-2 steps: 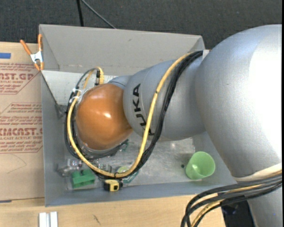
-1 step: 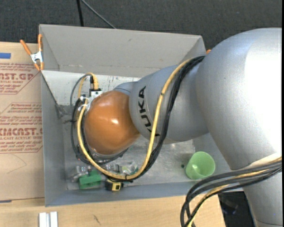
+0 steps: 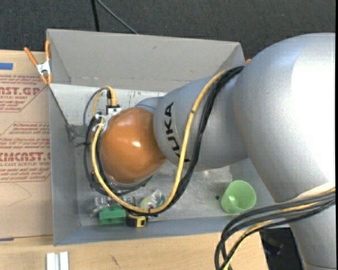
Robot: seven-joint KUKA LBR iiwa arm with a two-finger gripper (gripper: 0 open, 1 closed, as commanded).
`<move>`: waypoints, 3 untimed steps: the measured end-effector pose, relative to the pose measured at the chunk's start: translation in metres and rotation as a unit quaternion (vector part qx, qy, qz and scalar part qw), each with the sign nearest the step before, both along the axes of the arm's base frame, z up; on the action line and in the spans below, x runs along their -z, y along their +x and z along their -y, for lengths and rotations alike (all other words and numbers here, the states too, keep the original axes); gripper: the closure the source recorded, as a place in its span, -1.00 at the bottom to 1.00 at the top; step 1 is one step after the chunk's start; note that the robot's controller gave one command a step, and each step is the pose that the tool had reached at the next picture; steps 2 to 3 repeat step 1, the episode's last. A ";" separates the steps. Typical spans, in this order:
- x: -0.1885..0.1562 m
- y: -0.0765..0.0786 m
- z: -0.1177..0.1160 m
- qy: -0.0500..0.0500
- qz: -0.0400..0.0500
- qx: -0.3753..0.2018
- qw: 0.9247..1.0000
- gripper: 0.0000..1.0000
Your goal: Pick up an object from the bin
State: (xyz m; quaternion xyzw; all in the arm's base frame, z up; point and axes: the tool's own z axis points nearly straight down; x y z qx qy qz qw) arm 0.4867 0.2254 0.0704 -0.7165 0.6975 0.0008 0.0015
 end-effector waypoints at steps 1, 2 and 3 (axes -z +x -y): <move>-0.164 0.012 -0.015 0.002 0.004 0.006 1.000 1.00; -0.164 0.012 -0.015 0.002 0.004 0.006 1.000 1.00; -0.164 0.012 -0.015 0.002 0.004 0.006 1.000 1.00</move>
Offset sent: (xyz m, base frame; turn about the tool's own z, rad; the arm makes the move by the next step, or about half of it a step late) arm 0.0106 0.0128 0.1594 0.0108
